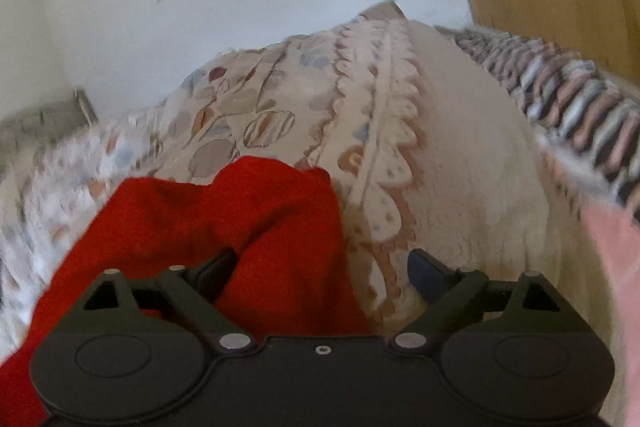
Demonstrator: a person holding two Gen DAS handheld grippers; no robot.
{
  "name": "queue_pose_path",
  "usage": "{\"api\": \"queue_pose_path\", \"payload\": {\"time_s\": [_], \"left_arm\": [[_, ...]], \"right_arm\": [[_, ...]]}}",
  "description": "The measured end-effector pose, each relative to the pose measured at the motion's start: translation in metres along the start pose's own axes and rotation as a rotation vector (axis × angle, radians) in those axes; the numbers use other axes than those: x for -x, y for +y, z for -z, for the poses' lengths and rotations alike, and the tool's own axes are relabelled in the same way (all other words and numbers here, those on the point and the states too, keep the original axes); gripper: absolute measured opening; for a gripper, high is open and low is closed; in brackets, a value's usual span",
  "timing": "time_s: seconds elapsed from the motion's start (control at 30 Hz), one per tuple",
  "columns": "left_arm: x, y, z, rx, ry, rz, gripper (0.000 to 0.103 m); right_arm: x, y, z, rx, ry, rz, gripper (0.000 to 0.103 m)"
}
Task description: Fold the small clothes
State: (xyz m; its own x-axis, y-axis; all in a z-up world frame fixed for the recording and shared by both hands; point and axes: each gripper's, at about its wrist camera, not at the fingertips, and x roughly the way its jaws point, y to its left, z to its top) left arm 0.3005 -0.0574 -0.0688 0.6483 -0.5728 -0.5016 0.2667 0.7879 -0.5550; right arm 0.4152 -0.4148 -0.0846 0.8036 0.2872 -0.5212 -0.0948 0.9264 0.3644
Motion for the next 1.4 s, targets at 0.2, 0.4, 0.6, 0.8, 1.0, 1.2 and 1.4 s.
{"api": "queue_pose_path", "payload": {"time_s": [0.2,0.4,0.6,0.8,1.0,1.2,1.4], "left_arm": [[0.015,-0.004,-0.025,-0.011,-0.03,-0.002,0.102],[0.016,-0.019,-0.051,-0.101,-0.047,-0.073,0.102],[-0.001,-0.015,-0.074,-0.058,-0.041,-0.133,0.102],[-0.016,-0.016,-0.066,-0.07,-0.004,-0.129,0.102],[-0.029,-0.012,-0.058,-0.067,0.025,-0.145,0.103],[-0.037,-0.004,-0.063,-0.08,0.049,-0.133,0.103],[-0.071,0.049,-0.08,0.103,0.219,0.07,0.103]], "right_arm": [[0.003,0.001,0.003,0.03,-0.007,0.012,0.092],[0.002,0.001,0.002,0.026,-0.011,0.012,0.093],[0.001,0.001,0.003,0.025,-0.013,0.012,0.094],[0.0,0.0,0.004,0.019,-0.017,0.009,0.096],[0.001,0.0,0.005,0.018,-0.018,0.009,0.096],[0.003,0.003,0.002,0.019,-0.01,-0.025,0.091],[-0.007,-0.005,-0.009,-0.125,0.105,-0.197,0.079]]}}
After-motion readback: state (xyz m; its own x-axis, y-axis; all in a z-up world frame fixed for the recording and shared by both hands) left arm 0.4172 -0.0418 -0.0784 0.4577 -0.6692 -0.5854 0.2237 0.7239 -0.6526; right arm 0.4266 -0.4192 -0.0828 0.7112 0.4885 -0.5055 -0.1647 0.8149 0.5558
